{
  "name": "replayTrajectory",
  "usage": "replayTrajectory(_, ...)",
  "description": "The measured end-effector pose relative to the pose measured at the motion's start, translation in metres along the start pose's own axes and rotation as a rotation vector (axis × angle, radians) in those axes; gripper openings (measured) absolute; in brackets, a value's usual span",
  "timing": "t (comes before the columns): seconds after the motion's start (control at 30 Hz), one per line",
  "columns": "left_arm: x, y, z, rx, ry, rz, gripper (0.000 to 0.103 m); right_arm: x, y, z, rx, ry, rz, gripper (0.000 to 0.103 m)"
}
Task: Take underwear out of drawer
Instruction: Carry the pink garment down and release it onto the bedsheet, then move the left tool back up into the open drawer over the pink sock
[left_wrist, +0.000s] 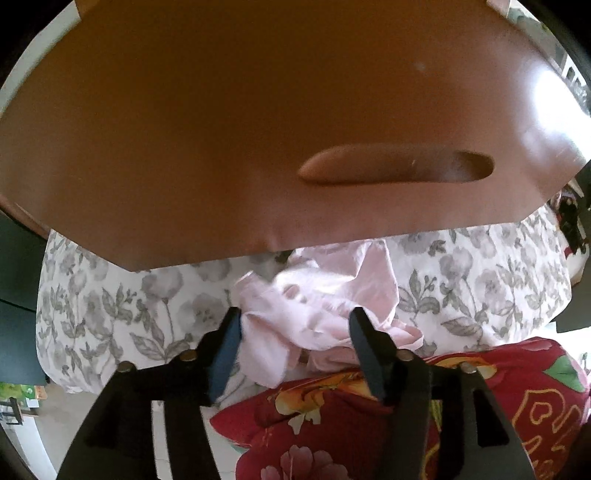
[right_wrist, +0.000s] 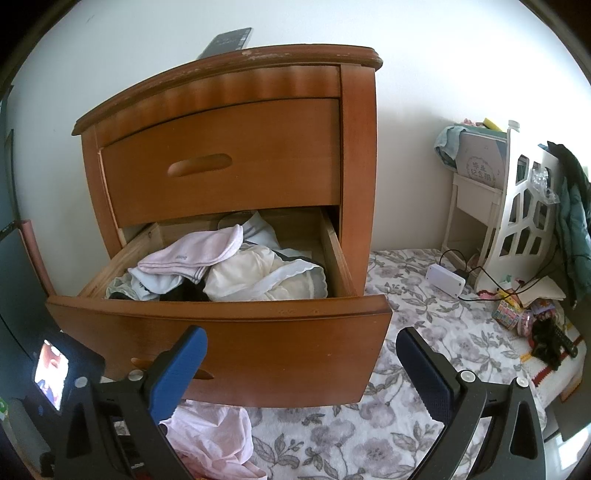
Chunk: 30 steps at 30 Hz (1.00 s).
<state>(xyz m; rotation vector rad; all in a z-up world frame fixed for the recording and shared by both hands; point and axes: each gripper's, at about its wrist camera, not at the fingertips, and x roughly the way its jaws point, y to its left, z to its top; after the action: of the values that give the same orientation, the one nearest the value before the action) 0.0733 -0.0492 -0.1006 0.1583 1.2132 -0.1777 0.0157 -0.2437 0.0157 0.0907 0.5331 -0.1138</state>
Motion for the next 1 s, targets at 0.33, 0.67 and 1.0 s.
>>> replayTrajectory(0.33, -0.033, 0.004, 0.002, -0.024, -0.109, -0.03, 0.082, 0.0, 0.0, 0.0, 0.0, 0.0, 0.0, 0.103)
replayTrajectory(0.67, -0.078, 0.018, -0.001, -0.045, -0.222, -0.101, 0.091, 0.001, 0.0, 0.0, 0.0, 0.0, 0.0, 0.103)
replayTrajectory(1.0, -0.145, 0.05, 0.021, -0.128, -0.399, -0.172, 0.099, 0.001, 0.0, 0.0, -0.002, 0.001, -0.001, 0.103)
